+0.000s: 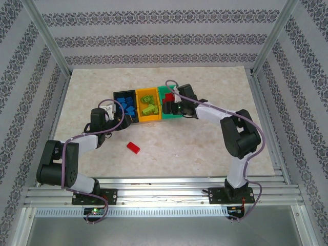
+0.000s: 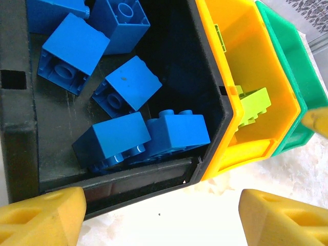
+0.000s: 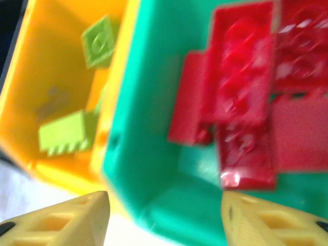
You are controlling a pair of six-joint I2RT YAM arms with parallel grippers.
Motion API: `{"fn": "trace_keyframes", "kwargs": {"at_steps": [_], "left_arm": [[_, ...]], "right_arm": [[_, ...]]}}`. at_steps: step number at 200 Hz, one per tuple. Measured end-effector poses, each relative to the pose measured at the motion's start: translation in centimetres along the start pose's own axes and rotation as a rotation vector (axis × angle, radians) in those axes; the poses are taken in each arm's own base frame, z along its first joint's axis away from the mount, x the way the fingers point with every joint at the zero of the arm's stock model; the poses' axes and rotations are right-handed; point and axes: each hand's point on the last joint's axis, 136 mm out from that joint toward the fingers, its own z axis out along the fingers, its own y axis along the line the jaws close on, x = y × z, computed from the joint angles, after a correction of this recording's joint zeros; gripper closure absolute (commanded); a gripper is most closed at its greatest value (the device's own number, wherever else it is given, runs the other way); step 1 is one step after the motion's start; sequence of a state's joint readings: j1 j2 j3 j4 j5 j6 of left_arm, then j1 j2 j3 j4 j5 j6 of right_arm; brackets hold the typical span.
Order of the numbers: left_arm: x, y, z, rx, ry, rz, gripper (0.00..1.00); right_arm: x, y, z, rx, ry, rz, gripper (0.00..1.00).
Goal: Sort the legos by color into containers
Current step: Place the lego in the container, then pick up the lego from the bottom-center of the table.
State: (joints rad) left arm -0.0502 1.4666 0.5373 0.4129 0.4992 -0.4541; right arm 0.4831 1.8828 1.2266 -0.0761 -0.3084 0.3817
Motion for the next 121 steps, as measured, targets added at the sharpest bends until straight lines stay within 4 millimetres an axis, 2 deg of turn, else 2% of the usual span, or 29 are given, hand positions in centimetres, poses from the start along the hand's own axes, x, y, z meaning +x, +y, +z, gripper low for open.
{"fn": "trace_keyframes", "kwargs": {"at_steps": [13, 34, 51, 69, 82, 96, 121], "left_arm": [[0.0, 0.0, 0.1, 0.003, -0.001, -0.001, 0.22], [-0.2, 0.1, 0.1, 0.014, -0.008, -0.009, 0.22], [-0.3, 0.2, 0.2, 0.021, -0.014, -0.018, 0.22], [-0.5, 0.2, 0.3, 0.027, -0.018, -0.023, 0.22], [-0.5, 0.2, 0.3, 0.028, -0.02, -0.024, 0.22], [-0.6, 0.2, 0.3, 0.029, -0.021, -0.024, 0.22], [-0.5, 0.3, 0.2, 0.032, -0.02, -0.029, 0.22]], "right_arm": [[1.9, 2.4, -0.5, -0.027, 0.034, -0.071, 0.39], [5.2, 7.4, -0.9, -0.084, 0.097, -0.246, 0.37], [8.8, 11.2, -0.7, -0.118, 0.173, -0.4, 0.35], [12.6, 14.1, -0.1, -0.147, 0.26, -0.525, 0.35], [14.4, 15.1, 0.7, -0.155, 0.304, -0.577, 0.35], [15.8, 15.1, 1.8, -0.15, 0.347, -0.602, 0.34], [17.0, 14.6, 3.4, -0.122, 0.395, -0.613, 0.33]]}}
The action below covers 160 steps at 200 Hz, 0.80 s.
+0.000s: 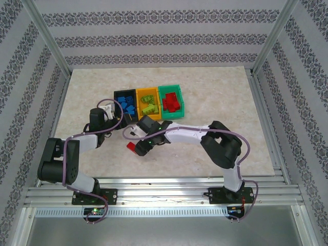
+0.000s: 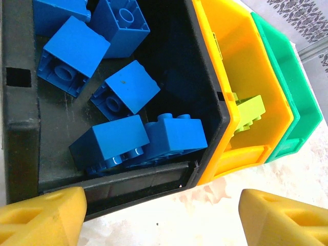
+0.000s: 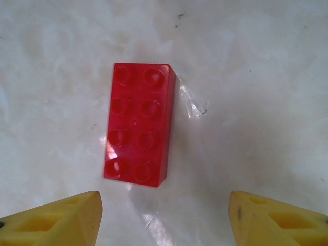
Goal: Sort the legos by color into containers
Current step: Pick up the lego from the bottom-center of the table.
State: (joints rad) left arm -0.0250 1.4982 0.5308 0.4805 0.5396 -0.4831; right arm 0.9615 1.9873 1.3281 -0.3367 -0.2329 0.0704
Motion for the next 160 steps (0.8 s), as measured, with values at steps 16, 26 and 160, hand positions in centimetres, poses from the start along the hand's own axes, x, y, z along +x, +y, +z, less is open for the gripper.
{"fn": "trace_keyframes", "kwargs": {"at_steps": [16, 26, 160], "left_arm": [[0.1, 0.1, 0.0, 0.001, 0.001, -0.003, 0.22], [0.2, 0.1, 0.0, 0.0, 0.002, -0.003, 0.22], [-0.2, 0.0, -0.8, 0.002, -0.021, -0.014, 0.22]], "right_arm": [[-0.5, 0.2, 0.5, 0.005, 0.001, -0.007, 0.33], [-1.0, 0.4, 0.7, 0.005, -0.005, -0.013, 0.33], [-1.8, 1.3, 3.4, 0.048, 0.017, -0.043, 0.68]]}}
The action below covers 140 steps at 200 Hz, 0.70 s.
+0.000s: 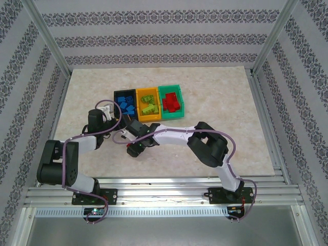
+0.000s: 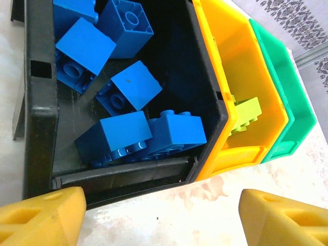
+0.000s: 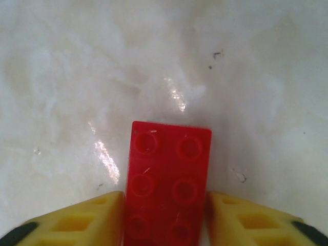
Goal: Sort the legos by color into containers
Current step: Pick up the lego from the bottom-center of the table, then place the lego in the container.
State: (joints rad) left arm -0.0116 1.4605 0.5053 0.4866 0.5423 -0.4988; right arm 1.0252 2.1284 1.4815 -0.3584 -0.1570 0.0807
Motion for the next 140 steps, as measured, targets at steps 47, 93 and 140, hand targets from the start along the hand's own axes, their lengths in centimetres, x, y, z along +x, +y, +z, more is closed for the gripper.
{"fn": "trace_keyframes", "kwargs": {"at_steps": [47, 93, 140], "left_arm": [[-0.3, -0.3, -0.2, 0.005, -0.01, 0.006, 0.22], [-0.8, -0.9, -0.9, 0.017, -0.033, 0.019, 0.22], [-1.1, -1.3, -1.4, 0.021, -0.052, 0.028, 0.22]], "right_arm": [[0.8, -0.7, -1.0, 0.019, -0.046, 0.008, 0.7], [-0.5, -4.1, -5.8, 0.051, -0.189, 0.108, 0.7], [-3.2, -10.9, -12.5, 0.108, -0.41, 0.295, 0.7]]}}
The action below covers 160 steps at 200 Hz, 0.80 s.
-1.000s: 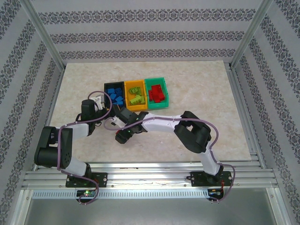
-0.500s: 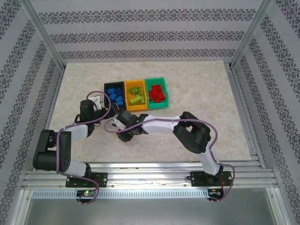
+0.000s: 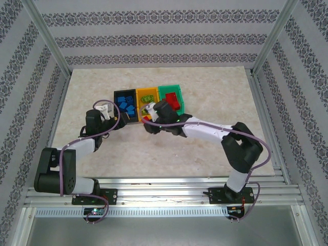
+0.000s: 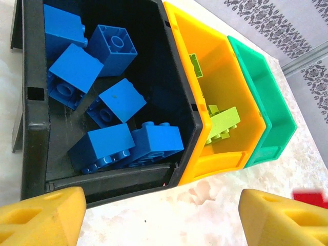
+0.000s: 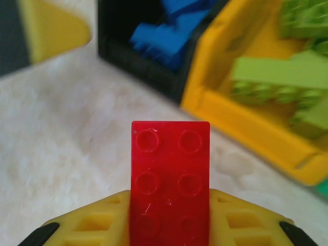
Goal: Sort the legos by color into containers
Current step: Place the lego in the container.
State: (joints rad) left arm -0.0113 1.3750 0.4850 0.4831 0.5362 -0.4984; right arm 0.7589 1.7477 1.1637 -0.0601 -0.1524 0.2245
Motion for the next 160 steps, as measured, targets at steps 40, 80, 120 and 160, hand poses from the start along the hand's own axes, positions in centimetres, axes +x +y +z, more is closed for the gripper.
{"fn": "trace_keyframes", "kwargs": {"at_steps": [40, 80, 120, 160], "left_arm": [[-0.6, -0.3, -0.7, -0.009, -0.035, 0.014, 0.21], [-1.0, -0.3, -1.1, -0.023, -0.056, 0.031, 0.21], [-0.9, 0.0, -1.2, -0.041, -0.056, 0.037, 0.21], [-1.2, 0.3, -1.7, -0.069, -0.076, 0.045, 0.18]], "right_arm": [[-2.2, -7.7, -1.7, 0.086, -0.069, 0.209, 0.69], [-4.2, -13.8, -2.5, 0.158, -0.116, 0.333, 0.69], [-5.3, -17.0, -1.3, 0.192, -0.104, 0.379, 0.56], [-4.5, -18.0, -0.4, 0.213, -0.06, 0.395, 0.39]]}}
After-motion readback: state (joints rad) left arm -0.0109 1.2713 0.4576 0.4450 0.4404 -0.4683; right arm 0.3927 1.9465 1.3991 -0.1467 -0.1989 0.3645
